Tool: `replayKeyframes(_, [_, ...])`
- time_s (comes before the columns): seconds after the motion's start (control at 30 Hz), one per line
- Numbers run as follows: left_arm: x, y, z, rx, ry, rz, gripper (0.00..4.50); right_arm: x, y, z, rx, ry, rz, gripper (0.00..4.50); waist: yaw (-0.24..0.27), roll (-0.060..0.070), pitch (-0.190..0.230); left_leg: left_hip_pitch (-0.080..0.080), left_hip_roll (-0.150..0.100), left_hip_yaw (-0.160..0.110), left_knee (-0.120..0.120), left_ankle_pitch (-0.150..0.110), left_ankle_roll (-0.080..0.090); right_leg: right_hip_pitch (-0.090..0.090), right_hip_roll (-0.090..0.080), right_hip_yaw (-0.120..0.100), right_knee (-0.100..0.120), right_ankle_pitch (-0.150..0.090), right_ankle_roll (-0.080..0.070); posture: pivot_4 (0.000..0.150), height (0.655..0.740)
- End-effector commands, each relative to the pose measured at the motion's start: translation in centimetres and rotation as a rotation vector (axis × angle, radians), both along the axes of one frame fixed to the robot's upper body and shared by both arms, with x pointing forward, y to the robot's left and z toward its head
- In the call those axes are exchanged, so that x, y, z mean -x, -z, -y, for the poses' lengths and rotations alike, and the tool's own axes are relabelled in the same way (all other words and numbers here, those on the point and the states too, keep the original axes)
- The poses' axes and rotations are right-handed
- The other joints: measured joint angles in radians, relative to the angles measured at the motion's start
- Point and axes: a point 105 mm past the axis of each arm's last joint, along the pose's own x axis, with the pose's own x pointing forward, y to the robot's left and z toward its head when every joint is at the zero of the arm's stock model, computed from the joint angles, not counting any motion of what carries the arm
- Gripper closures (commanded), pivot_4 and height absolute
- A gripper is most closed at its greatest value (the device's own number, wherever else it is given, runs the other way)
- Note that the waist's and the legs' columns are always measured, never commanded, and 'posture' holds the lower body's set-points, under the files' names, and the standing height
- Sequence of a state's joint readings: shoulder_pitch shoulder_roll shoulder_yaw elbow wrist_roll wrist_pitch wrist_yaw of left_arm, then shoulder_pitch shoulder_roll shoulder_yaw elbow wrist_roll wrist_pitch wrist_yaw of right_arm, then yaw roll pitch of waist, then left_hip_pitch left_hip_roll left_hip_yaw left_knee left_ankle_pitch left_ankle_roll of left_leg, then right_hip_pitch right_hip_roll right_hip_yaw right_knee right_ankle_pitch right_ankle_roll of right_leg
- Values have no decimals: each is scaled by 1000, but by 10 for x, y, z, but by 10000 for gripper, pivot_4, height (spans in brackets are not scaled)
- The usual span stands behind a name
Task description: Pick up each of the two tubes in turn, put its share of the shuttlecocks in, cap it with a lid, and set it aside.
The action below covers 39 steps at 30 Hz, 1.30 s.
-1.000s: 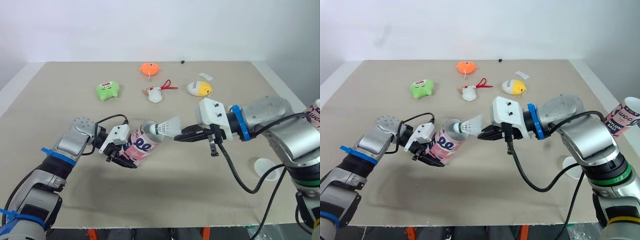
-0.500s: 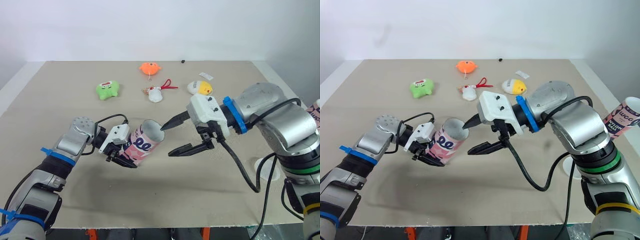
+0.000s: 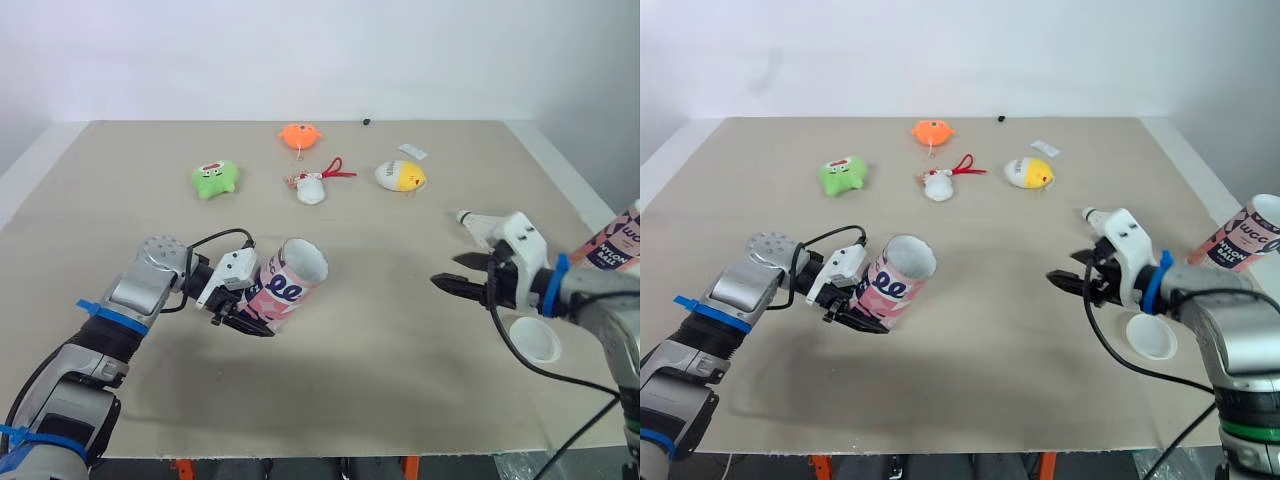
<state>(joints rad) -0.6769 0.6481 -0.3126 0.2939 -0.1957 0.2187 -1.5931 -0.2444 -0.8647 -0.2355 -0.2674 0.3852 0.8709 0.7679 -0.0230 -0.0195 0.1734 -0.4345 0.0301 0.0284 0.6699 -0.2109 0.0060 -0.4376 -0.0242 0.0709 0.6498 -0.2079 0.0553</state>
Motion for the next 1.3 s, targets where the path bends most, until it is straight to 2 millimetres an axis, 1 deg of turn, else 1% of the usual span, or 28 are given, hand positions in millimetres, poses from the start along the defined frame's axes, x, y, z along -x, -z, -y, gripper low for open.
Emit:
replayKeyframes(0.03, [1, 1, 3, -2, 9, 10, 19517, -20, -18, 25, 84, 143, 145, 11473, -1, 0, 0, 2, 0, 1, 0, 0, 0, 1, 0, 1, 0, 0, -1, 1500, 7400])
replayKeyframes(0.1, [1, 1, 5, 2, 12, 14, 19517, -30, -14, 36, 99, 204, 151, 11473, -1, 0, 0, 2, 0, 2, 1, 2, 2, 2, 0, 1, -1, 2, -2, 1500, 7400])
replayKeyframes(0.23, [1, 2, 5, 1, 13, 14, 19517, -48, -9, 46, 97, 253, 158, 11473, -1, 0, 0, 3, 0, 2, 1, 3, 3, 2, 0, 2, -1, 3, -2, 1500, 7400])
replayKeyframes(0.5, [1, 1, 5, 0, 1, 15, 19517, -84, -2, 50, 67, 294, 131, 11473, -1, 0, 0, 1, -1, 2, -1, 3, 4, 1, 0, 3, -2, 3, -1, 1500, 7400])
replayKeyframes(0.73, [1, 1, 3, -1, -7, 15, 19517, -109, -3, 54, 36, 342, 122, 11473, -4, 0, 1, 1, -1, 2, -1, 3, 4, 1, 1, 3, -2, 3, -1, 1500, 7400])
replayKeyframes(0.83, [2, 0, 2, -1, -10, 15, 19517, -116, 0, 56, 31, 364, 116, 19161, -4, 0, 1, 1, -1, 2, -1, 3, 4, 1, 0, 3, -2, 3, -1, 1500, 7400])
replayKeyframes(0.87, [2, 0, 2, -1, -11, 15, 19517, -117, 1, 57, 30, 370, 116, 25341, -4, 0, 1, 1, -1, 2, -1, 3, 4, 1, 0, 3, -2, 3, -1, 1500, 7400])
replayKeyframes(0.9, [2, 0, 1, -1, -11, 15, 19517, -118, 1, 57, 23, 367, 116, 28368, -4, 0, 1, 1, -1, 2, -1, 3, 4, 1, 0, 3, -2, 3, -1, 1500, 7400])
replayKeyframes(1.0, [2, 0, 2, -1, -12, 13, 19517, -120, 3, 55, 20, 356, 117, 42564, -4, 0, 1, 1, -1, 2, -2, 3, 4, 1, 0, 3, -2, 4, 0, 1500, 7400])
replayKeyframes(1.03, [2, 0, 2, 0, -13, 13, 19517, -120, 3, 54, 15, 348, 119, 44580, -4, 0, 1, 1, -1, 2, -2, 3, 4, 1, 0, 3, -2, 4, 0, 1500, 7400])
replayKeyframes(1.13, [2, 0, 2, -1, -16, 12, 19517, -118, -4, 53, 9, 321, 145, 44580, -4, 0, 1, 1, -1, 2, -2, 3, 4, 1, 0, 3, -2, 4, 0, 1500, 7400])
replayKeyframes(1.17, [2, 0, 2, -1, -16, 11, 19517, -118, -9, 51, 7, 304, 164, 44580, -4, 0, 1, 1, -1, 2, -2, 3, 4, 1, 0, 3, -2, 4, 0, 1500, 7400])
replayKeyframes(1.2, [3, 0, 2, -1, -15, 11, 19517, -115, -20, 45, 8, 257, 187, 44580, -4, 0, 1, 1, -1, 2, -2, 3, 4, 1, 0, 3, -2, 4, 0, 1500, 7400])
replayKeyframes(1.23, [3, 0, 2, -1, -14, 10, 19517, -110, -32, 33, 16, 171, 206, 44580, -4, 1, 1, 1, -1, 2, -2, 3, 4, 1, 0, 3, -2, 4, 0, 1500, 7400])
replayKeyframes(1.3, [3, -1, 2, -1, -13, 9, 19517, -98, -46, 13, 29, 51, 225, 44580, -4, 2, 1, 1, -1, 2, -2, 3, 4, 1, 1, 3, -2, 5, 2, 1500, 7400])
